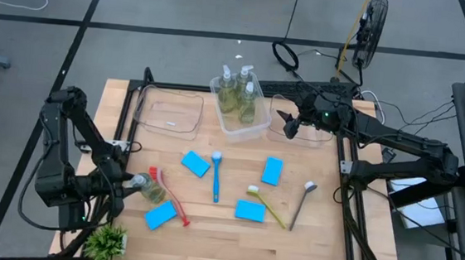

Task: Pick & Place Kitchen Sink Supplies
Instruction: Put the yellow soap dispenser into the white bin

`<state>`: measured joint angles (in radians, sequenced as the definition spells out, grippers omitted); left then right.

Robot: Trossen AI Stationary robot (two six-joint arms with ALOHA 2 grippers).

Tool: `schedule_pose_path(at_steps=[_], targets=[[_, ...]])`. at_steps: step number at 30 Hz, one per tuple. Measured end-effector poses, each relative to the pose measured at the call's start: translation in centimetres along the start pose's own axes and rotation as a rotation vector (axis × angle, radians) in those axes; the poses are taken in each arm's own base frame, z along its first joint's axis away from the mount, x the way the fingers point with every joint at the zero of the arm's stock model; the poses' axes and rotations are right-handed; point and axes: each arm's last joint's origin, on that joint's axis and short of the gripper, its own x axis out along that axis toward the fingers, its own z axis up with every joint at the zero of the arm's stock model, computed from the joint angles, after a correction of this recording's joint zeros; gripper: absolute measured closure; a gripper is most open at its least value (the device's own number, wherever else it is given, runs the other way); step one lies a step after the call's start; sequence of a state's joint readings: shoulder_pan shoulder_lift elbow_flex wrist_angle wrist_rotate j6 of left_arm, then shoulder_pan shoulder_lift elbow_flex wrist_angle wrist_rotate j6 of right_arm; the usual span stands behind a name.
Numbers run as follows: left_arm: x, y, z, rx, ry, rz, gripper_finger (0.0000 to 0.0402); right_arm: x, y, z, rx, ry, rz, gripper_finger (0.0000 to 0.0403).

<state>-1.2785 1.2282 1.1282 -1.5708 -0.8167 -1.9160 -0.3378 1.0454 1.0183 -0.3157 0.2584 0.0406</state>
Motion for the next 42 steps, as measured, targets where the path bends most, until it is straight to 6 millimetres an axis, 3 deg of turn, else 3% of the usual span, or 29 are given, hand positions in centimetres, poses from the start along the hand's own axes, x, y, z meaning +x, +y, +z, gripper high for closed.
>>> schedule_pose_path(at_steps=[16,37,42], targets=[[0.8,0.4,-0.8,0.022,-0.103,-0.007,0.0215,0.0,0.0,0.0,0.008,0.000,0.001,0.0124],[3.5,1.7,-2.4,0.037,-0.258,0.018,0.0216,0.0,0.0,0.0,0.027,0.000,0.002,0.0124],[3.6,1.7,-2.3,0.042,-0.258,0.028,0.0259,0.0,0.0,0.0,0.029,-0.005,0.002,0.0124]])
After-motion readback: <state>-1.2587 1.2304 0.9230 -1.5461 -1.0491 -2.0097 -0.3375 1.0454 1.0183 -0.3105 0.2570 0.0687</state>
